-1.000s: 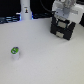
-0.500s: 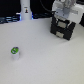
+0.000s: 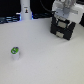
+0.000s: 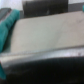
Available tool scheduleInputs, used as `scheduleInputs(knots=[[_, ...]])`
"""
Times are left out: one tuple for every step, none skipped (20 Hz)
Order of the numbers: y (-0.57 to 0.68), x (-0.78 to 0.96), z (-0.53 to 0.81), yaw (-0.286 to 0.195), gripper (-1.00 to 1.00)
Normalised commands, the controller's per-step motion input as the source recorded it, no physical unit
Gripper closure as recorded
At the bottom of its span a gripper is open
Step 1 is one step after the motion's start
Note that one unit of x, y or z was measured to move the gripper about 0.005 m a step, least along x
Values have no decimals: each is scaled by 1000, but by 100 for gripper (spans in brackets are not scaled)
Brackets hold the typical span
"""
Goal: Open the kcup holder, insert the kcup into the holder, and close the kcup holder
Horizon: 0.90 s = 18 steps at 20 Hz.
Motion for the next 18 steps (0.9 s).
scheduleInputs(knots=[[-206,514,323,76,100],[-214,517,274,70,100],[-143,369,20,23,100],[-152,894,291,-49,100],[-169,937,304,-49,100],[-196,963,309,-52,100],[-196,955,288,-39,100],[-195,954,276,-42,100],[-209,901,212,-56,100],[-200,913,221,-58,100],[-201,870,188,-55,100],[-160,894,237,-52,100],[-172,908,220,-48,100],[-165,941,226,-48,100],[-183,979,208,-50,100],[-199,1000,186,-49,100],[-235,1000,199,-41,100],[-225,1000,203,-39,100]])
